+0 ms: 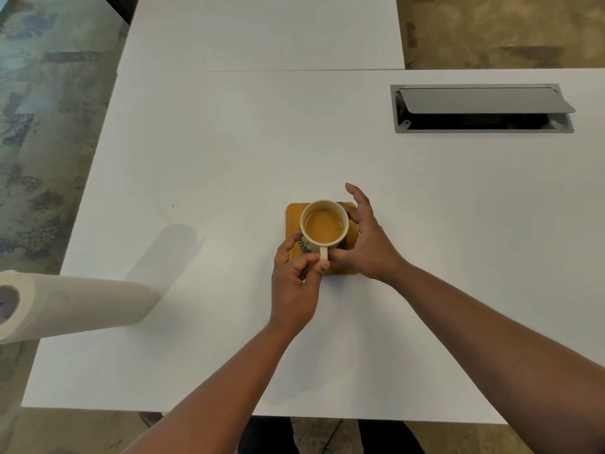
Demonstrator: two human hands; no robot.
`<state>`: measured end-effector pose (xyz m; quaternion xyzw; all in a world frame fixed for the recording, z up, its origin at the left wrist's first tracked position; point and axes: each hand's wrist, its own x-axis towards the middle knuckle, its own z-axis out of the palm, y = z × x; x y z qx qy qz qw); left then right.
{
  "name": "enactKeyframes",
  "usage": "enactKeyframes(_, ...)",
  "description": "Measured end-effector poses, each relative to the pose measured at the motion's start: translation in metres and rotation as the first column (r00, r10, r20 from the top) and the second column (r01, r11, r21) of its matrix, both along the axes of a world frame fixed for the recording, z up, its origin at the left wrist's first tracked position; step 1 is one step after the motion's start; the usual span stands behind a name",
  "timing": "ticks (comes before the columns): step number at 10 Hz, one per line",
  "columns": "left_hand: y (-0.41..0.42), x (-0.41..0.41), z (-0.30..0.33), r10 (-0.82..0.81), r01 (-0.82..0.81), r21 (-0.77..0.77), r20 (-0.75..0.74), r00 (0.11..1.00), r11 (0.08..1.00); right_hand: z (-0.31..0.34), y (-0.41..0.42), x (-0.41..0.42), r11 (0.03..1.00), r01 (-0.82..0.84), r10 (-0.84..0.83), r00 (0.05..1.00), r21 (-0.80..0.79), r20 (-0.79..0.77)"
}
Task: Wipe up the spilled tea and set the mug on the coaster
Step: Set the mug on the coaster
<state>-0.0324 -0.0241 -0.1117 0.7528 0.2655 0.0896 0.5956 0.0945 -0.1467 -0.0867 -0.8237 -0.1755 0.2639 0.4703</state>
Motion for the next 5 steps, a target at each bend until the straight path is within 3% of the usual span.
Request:
enactKeyframes(2,0.002,0.002,-0.001,-0.018,0.021,-0.045,0.077,0.997,0.999,-0.009,-0.002,0.0,0.998,-0.051,0.052,0.998,0.048,-0.023)
enactKeyframes(3,0.003,0.003,-0.002,0.016,-0.001,-0.159,0.093,0.996,0.987,-0.013,-0.003,-0.001,0.995,-0.04,0.048,0.995,0.09,-0.089)
enactKeyframes(5,0.019,0.027,0.015,0.125,-0.124,-0.017,0.11,0.986,0.992,-0.011,-0.004,-0.002,0.98,0.088,-0.064,0.989,0.181,-0.134)
